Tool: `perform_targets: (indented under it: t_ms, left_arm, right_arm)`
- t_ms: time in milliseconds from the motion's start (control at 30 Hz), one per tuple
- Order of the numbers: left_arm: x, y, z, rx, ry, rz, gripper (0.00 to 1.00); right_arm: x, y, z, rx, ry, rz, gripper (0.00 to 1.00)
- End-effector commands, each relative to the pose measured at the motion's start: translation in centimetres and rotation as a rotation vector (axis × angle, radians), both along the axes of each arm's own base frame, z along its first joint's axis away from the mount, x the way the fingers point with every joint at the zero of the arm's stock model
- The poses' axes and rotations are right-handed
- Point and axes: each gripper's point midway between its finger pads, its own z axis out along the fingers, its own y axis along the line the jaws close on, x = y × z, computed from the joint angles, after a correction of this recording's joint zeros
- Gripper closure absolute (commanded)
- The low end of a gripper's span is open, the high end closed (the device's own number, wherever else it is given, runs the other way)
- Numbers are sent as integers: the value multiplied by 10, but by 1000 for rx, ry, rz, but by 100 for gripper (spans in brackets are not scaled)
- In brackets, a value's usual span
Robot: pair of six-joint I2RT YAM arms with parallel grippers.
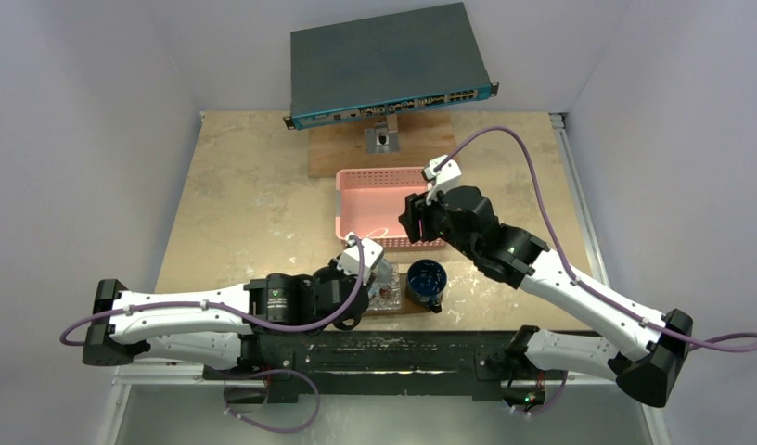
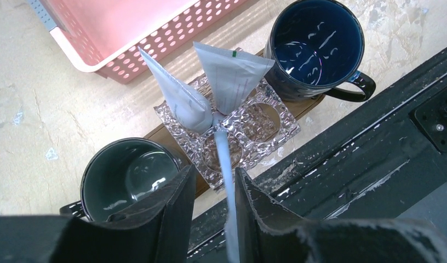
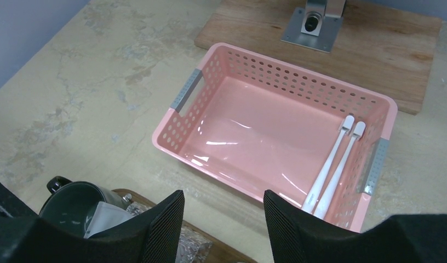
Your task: Prepare toiletry sets of a toothbrush and toothpaste on the tray
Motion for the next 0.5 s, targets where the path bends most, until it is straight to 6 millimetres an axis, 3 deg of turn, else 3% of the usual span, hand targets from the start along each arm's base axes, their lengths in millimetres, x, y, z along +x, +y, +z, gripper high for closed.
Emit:
perform_targets:
  t_ms: [0, 267, 467]
  left_arm:
    - [1, 3, 14, -48, -18, 15, 68]
    - [-1, 3, 32, -81, -18, -6, 62]
    - [-1, 2, 50, -96, -35, -29, 52]
  right_arm:
    - [3, 4, 8, 28, -12, 5, 42]
    - [5, 5, 8, 12, -6, -3, 41]
    - [9, 7, -2, -21, 31, -11, 41]
